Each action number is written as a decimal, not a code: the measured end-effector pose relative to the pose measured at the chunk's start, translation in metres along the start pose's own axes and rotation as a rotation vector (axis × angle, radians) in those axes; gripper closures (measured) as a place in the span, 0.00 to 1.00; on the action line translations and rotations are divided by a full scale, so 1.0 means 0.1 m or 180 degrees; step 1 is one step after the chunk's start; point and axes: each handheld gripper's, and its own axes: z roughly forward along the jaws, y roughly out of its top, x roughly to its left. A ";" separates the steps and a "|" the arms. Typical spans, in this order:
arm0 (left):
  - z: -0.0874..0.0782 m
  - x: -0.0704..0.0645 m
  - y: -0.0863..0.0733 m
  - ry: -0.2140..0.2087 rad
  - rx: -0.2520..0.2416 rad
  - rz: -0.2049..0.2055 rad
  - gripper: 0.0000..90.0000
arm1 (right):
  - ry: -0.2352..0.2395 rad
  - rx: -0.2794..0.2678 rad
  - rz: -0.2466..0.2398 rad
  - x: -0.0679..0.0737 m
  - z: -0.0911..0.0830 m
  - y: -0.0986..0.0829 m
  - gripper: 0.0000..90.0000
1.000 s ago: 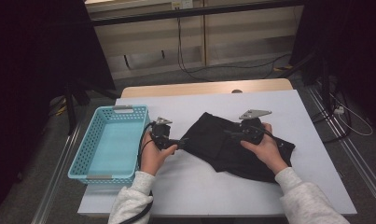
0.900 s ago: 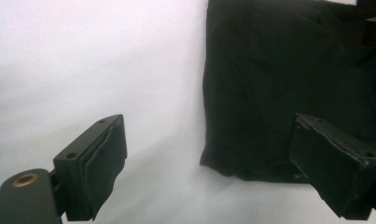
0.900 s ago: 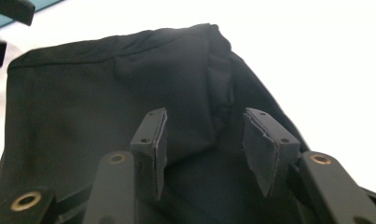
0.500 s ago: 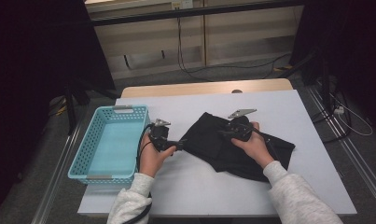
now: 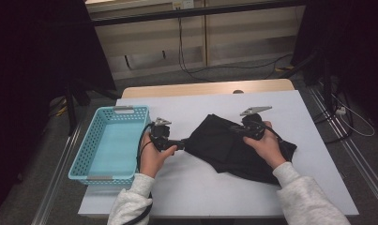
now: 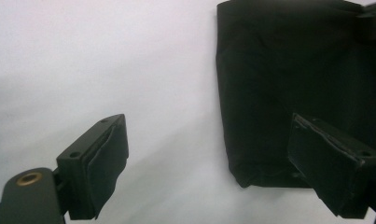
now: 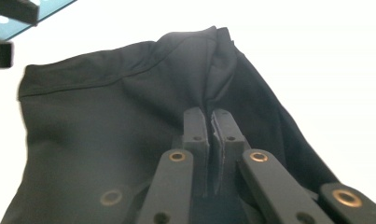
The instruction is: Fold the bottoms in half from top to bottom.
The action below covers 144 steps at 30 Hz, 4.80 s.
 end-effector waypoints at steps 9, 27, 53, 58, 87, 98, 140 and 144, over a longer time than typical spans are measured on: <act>0.04 -0.03 0.01 -0.0023 0.0023 0.0020 0.14 | -0.0090 0.0061 0.0009 -0.04 -0.17 -0.21 0.78; 0.05 -0.03 0.02 -0.0027 0.0026 0.0027 0.15 | -0.0155 0.0214 -0.0456 0.11 -0.09 -0.16 1.00; 0.07 -0.02 -0.01 -0.0031 0.0046 0.0013 0.15 | -0.0177 0.0035 -0.0019 -0.18 0.27 -0.10 0.84; 0.08 -0.01 -0.01 -0.0020 0.0034 0.0007 0.15 | -0.0145 0.0051 -0.0020 -0.18 0.23 -0.09 0.92; 0.09 -0.06 0.04 -0.0124 -0.0032 0.0015 0.15 | -0.0186 0.0024 0.0151 -0.30 -0.33 -0.17 0.92; 0.09 -0.08 0.05 -0.0151 -0.0036 0.0011 0.15 | -0.0178 0.0051 0.0149 -0.34 -0.47 -0.24 0.92; 0.16 -0.15 0.09 -0.0217 -0.0003 0.0074 0.14 | -0.0274 0.0045 0.0219 -0.47 -0.77 -0.43 0.92; 0.18 -0.17 0.10 -0.0236 0.0014 0.0095 0.14 | -0.0282 0.0042 0.0234 -0.48 -0.82 -0.46 0.92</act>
